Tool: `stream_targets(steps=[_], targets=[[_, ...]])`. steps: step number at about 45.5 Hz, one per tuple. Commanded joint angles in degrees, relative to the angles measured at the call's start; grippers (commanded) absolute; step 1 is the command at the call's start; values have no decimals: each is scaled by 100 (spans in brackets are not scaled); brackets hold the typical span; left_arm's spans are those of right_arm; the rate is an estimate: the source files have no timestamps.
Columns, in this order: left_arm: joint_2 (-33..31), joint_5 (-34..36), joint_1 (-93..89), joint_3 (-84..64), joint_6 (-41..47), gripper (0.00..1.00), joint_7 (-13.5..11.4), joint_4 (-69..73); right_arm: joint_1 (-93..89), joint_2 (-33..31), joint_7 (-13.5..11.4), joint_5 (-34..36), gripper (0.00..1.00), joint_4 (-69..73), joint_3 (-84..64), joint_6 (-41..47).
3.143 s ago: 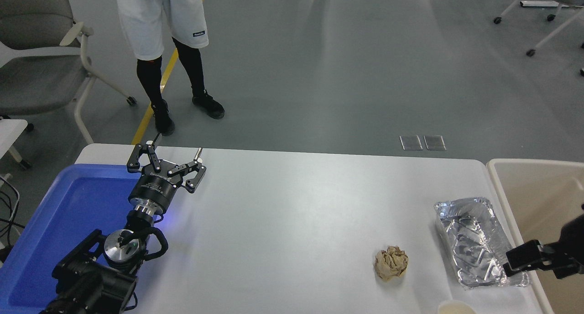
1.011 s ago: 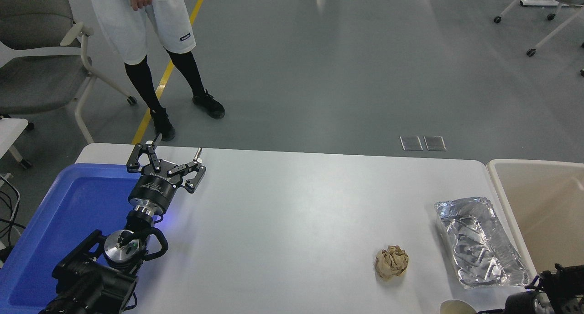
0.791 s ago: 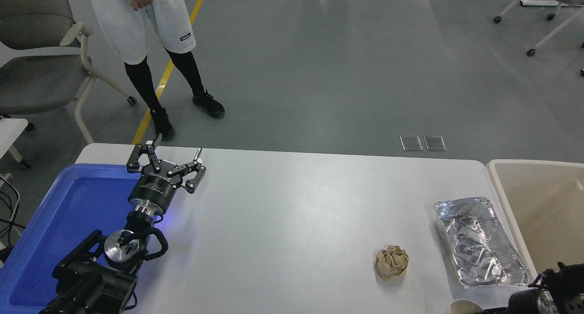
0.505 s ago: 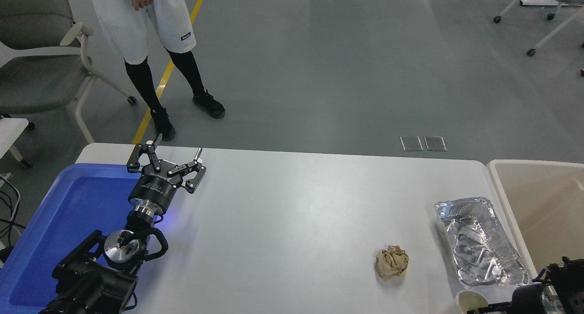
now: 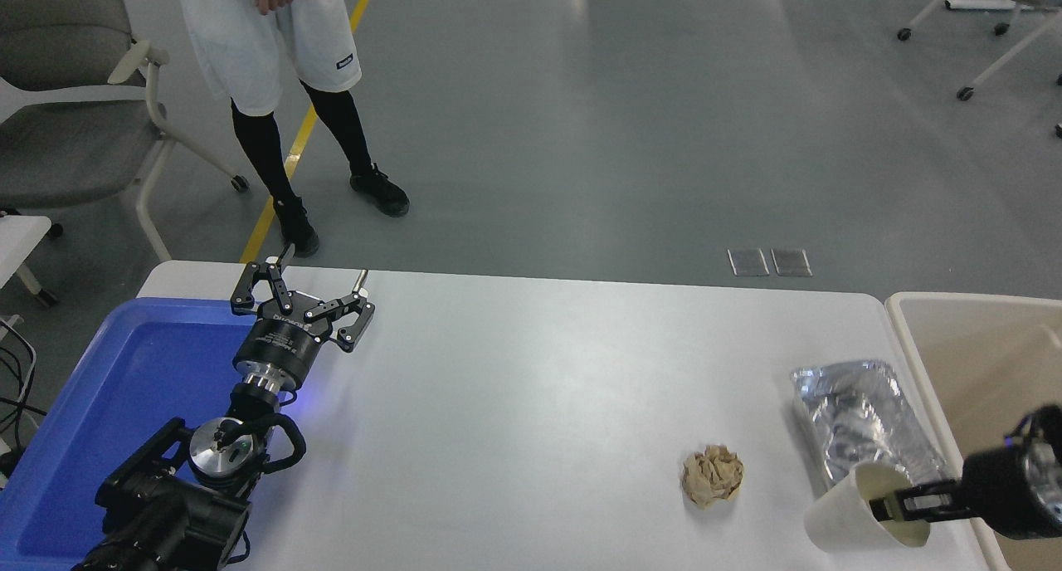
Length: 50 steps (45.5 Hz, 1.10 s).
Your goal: Pick up paper cup place in dustbin
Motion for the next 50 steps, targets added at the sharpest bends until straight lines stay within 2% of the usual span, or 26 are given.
stream_targets(steps=[1,13,30,50], targets=[[0,0,0,0,0,99,-1,0,1699,-251,153,-324,0,55,-241,1424],[0,0,0,0,0,99,-1,0,3106,-550,153,-307,0,55,-233,3103],[0,0,0,0,0,99,-1,0,4354,-594,153,-333,0,-120,-162,4580],[0,0,0,0,0,99,-1,0,4619,-629,145,-298,0,-340,189,4598]])
